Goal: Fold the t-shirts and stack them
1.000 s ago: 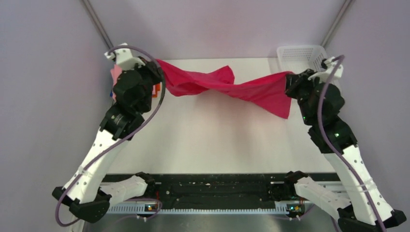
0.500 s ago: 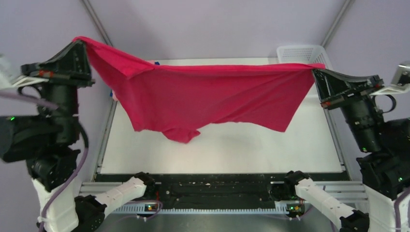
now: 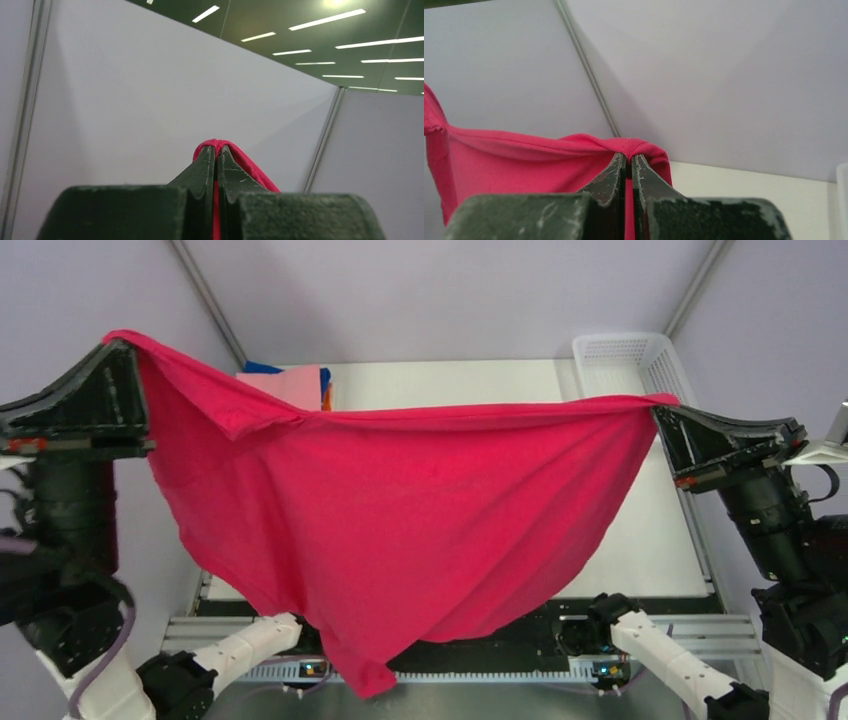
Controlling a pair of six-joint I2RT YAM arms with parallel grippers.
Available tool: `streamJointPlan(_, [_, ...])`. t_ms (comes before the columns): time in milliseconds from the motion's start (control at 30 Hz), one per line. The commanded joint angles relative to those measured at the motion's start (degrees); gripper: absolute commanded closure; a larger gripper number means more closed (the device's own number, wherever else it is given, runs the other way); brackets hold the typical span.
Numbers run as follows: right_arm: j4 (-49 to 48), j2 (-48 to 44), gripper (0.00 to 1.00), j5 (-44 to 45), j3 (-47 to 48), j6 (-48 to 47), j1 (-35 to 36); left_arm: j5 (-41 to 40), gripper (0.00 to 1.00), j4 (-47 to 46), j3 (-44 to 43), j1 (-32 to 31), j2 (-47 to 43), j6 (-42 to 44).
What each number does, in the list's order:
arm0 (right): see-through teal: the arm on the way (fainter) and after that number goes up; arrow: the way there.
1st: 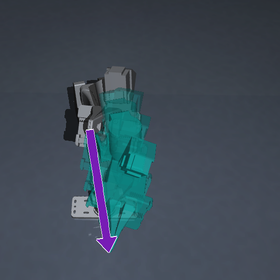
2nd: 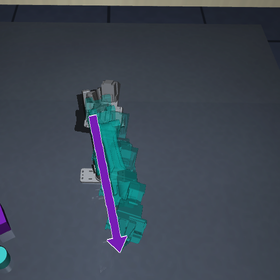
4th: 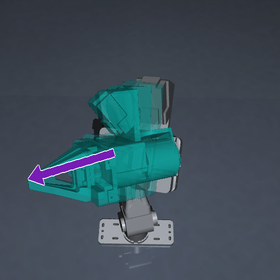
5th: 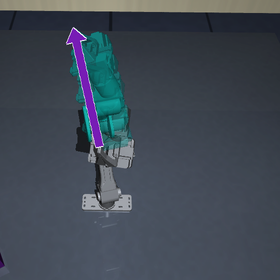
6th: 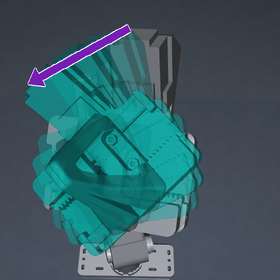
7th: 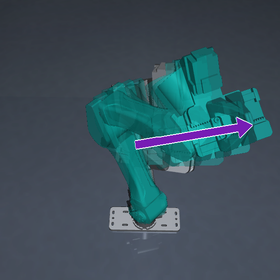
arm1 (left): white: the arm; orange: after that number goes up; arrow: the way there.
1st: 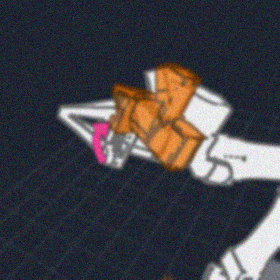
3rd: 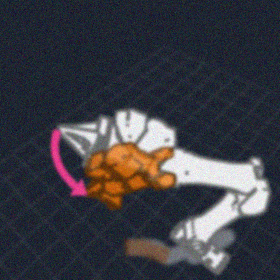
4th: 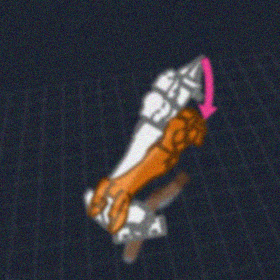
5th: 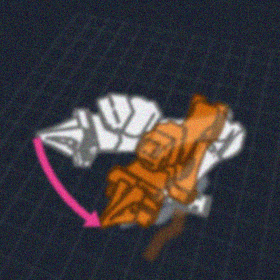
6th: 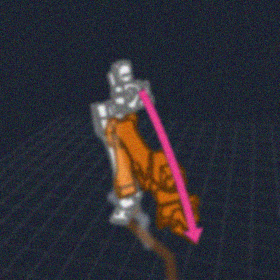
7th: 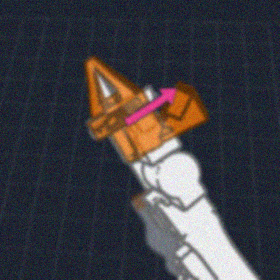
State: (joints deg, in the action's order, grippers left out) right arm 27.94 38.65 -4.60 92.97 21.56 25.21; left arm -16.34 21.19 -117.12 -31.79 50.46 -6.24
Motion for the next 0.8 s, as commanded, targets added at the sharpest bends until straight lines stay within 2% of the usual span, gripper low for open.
streamJointPlan(0, [-0.4,0.2,1.0,10.5,-4.6,-0.6,-0.3,-5.3,1.0,-4.5,9.8,0.2,3.7,1.9])
streamJointPlan(200, [-2.9,1.3,1.0,32.2,-20.8,2.3,-0.2,-24.9,1.0,-14.9,29.2,0.6,10.1,3.4])
streamJointPlan(233, [-3.5,2.4,1.0,35.0,-23.6,2.8,-0.2,-25.9,1.0,-16.2,32.4,1.5,12.2,2.4])
streamJointPlan(400, [-10.1,12.7,1.0,45.5,-36.6,4.5,-1.1,-16.9,1.0,-16.6,40.1,11.3,26.7,-9.7])
streamJointPlan(467, [-15.7,18.6,1.0,43.5,-40.6,3.8,-2.9,-12.9,1.0,-18.8,41.3,13.2,33.3,-10.5])
streamJointPlan(567, [-24.6,28.3,1.0,34.7,-45.0,4.4,-7.0,-13.2,1.0,-18.9,39.3,13.8,44.7,-10.7])
streamJointPlan(767, [-32.3,45.3,1.0,26.7,-42.9,4.6,-11.7,-11.8,1.0,-17.5,32.9,14.2,58.3,-10.6])
